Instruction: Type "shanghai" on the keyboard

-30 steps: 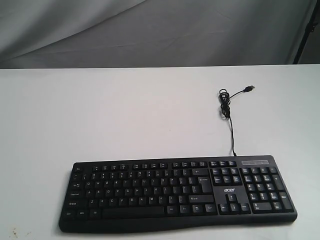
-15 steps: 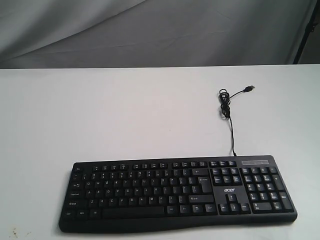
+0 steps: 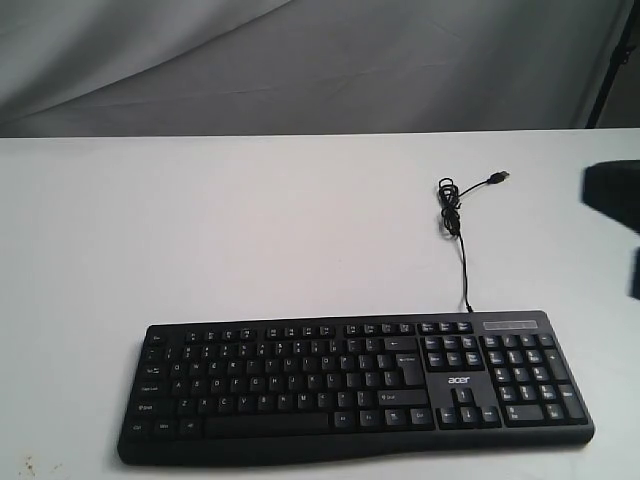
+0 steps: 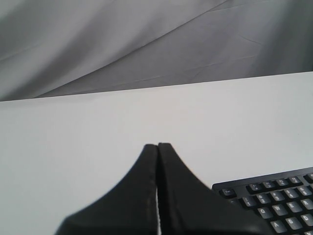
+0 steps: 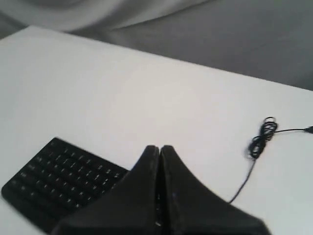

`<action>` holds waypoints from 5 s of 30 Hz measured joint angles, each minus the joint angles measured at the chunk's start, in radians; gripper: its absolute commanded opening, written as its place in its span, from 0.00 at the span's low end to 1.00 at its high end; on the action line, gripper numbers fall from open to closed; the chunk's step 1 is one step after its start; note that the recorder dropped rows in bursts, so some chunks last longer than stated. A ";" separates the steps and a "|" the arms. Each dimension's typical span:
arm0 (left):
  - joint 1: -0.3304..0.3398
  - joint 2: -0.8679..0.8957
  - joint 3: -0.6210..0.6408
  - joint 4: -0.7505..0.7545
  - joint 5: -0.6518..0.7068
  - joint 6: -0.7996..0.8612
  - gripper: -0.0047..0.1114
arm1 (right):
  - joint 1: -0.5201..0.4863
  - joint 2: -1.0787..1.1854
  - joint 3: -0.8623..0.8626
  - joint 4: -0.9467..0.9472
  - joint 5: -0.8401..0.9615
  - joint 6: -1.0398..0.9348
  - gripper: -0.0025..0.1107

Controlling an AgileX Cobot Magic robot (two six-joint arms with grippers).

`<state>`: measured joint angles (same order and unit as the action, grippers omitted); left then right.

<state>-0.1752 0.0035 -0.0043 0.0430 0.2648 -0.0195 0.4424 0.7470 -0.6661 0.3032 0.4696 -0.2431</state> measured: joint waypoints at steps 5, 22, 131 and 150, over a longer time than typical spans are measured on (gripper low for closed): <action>0.000 0.000 0.000 0.000 0.000 0.000 0.04 | 0.235 0.242 -0.098 -0.187 -0.079 0.162 0.02; 0.000 0.000 0.000 0.000 0.000 0.000 0.04 | 0.471 0.770 -0.294 -0.329 -0.186 0.326 0.02; 0.000 0.000 0.000 0.000 0.000 0.000 0.04 | 0.532 1.122 -0.253 -0.348 -0.489 0.156 0.02; 0.000 0.000 0.000 0.000 0.000 0.000 0.04 | 0.448 1.108 -0.164 -0.342 -0.580 0.163 0.02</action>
<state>-0.1752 0.0035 -0.0043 0.0430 0.2648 -0.0195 0.8904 1.8548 -0.8302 -0.0386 -0.1106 -0.0802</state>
